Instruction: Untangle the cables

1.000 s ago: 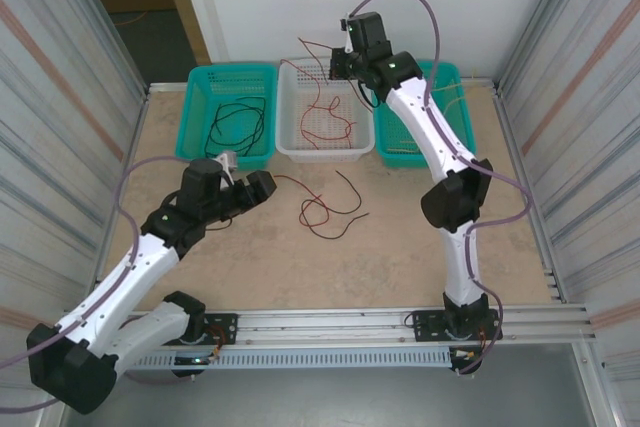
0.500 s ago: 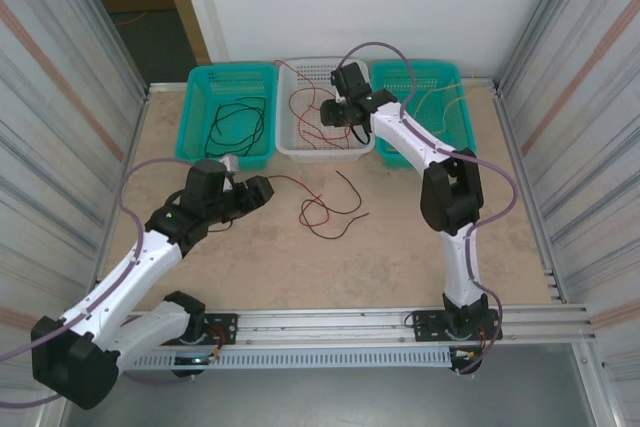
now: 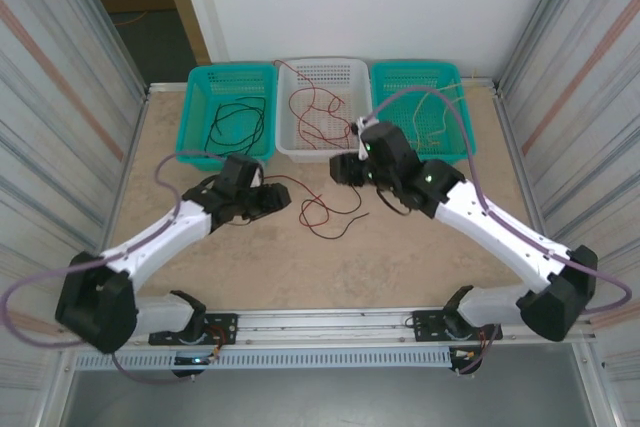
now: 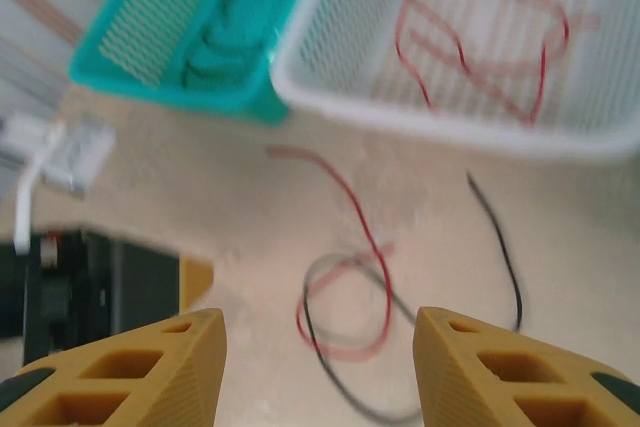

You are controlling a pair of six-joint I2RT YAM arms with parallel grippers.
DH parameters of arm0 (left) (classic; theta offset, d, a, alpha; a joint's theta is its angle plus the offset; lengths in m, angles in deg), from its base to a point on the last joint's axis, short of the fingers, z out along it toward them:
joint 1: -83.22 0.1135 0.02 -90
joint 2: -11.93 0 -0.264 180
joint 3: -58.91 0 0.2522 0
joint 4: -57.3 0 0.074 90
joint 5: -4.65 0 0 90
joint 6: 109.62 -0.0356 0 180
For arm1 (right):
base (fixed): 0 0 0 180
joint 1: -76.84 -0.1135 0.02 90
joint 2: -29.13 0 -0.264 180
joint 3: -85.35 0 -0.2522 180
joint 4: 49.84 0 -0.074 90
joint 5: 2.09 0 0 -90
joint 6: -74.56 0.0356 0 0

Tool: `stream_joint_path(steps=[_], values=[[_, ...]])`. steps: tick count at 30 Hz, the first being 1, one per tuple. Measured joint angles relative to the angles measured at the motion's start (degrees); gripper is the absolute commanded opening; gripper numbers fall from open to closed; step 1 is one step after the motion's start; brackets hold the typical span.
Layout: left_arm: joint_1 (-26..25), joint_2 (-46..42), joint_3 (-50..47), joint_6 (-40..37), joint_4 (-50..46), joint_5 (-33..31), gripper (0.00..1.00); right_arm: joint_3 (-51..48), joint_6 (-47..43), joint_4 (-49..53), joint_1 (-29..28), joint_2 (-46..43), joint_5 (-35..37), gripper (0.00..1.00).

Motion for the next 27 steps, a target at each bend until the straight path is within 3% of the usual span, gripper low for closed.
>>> stream_joint_path(steps=[6,14,18,24,27], values=[[-0.63,15.15,10.38,-5.05,0.22,0.59,0.57,-10.47,7.23,3.98,-3.76,-3.65,3.32,0.52],[-2.25,26.58,16.13,-8.24,-2.01,1.4,0.51,-11.19,10.99,4.28,-3.96,-7.85,6.78,0.52],[-2.89,29.29,17.7,-9.14,-3.08,2.45,0.37,-10.58,11.37,4.44,-3.91,-7.74,7.34,0.51],[-3.43,29.94,19.28,-10.32,-4.26,3.78,0.03,-9.68,11.47,4.37,-3.45,-7.78,7.91,0.47],[-4.35,28.92,19.21,-10.91,-4.59,3.76,0.0,-9.66,11.47,4.42,-2.84,-7.96,7.96,0.47]])
